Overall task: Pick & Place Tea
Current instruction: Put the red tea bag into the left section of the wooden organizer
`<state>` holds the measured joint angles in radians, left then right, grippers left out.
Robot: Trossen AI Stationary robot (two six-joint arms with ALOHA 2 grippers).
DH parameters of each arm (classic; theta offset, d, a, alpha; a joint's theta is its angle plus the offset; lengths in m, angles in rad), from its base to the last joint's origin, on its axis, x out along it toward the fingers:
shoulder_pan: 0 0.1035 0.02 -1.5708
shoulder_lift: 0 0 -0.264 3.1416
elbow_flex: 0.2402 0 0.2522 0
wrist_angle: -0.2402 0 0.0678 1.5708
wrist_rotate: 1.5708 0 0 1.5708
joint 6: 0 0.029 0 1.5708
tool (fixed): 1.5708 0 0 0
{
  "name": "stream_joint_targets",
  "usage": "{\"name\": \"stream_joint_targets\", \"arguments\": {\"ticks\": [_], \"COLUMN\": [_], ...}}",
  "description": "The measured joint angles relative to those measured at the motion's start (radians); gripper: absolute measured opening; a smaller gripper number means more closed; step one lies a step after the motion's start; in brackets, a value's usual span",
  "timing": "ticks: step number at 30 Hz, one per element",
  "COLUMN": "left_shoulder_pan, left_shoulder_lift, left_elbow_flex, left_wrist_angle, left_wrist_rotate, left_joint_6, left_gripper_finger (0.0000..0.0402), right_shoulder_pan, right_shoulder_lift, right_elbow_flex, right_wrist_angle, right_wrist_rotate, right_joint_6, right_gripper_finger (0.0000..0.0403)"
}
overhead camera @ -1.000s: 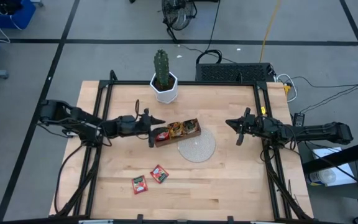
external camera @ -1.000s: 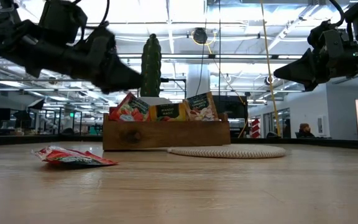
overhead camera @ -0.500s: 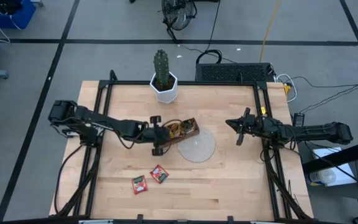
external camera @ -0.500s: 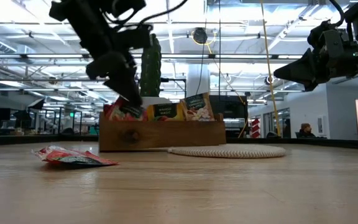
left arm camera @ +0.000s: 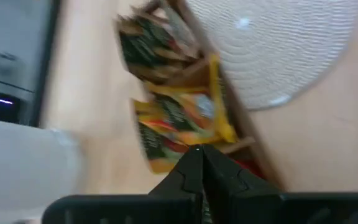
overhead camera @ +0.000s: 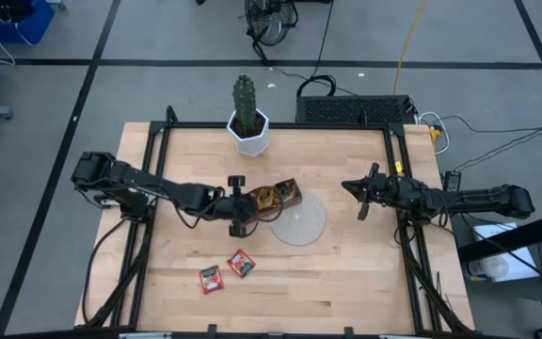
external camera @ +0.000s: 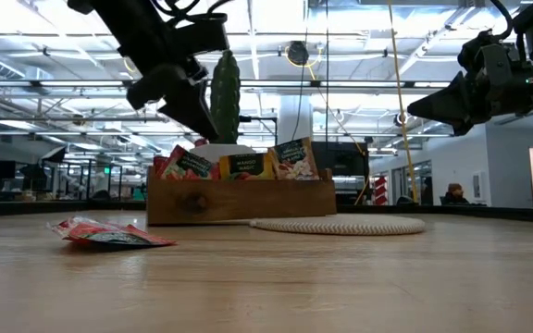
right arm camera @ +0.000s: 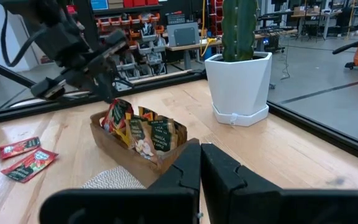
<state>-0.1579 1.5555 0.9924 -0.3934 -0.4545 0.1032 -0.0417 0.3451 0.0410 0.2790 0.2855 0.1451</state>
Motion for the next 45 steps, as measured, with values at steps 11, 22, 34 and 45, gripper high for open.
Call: {"name": "stream_joint_targets", "arguments": {"ticks": [11, 22, 34, 45], "left_shoulder_pan": [0.014, 0.015, 0.015, 0.022], "left_shoulder_lift": [0.000, 0.000, -0.082, -0.082], "left_elbow_flex": [0.000, 0.000, 0.013, 0.013], "left_wrist_angle": [-0.147, -0.209, -0.264, -0.254], "left_wrist_rotate": [0.089, 0.141, 0.108, 0.068], "left_joint_6": [-0.231, -0.279, -0.286, -0.339], "left_gripper_finger": [0.0076, 0.0156, 0.0159, 0.0159], "right_shoulder_pan": [0.000, 0.000, 0.000, 0.000], "right_shoulder_lift": [0.000, 0.000, 0.000, 0.000], "right_elbow_flex": [0.000, 0.000, 0.000, 0.000], "right_wrist_angle": [0.000, 0.000, 0.000, 0.002], "right_wrist_rotate": [0.000, 0.000, 0.000, 0.000], "right_joint_6": [0.000, 0.000, 0.000, 0.000], "right_gripper_finger": [0.0000, 0.0000, 0.0000, 0.0000]}}
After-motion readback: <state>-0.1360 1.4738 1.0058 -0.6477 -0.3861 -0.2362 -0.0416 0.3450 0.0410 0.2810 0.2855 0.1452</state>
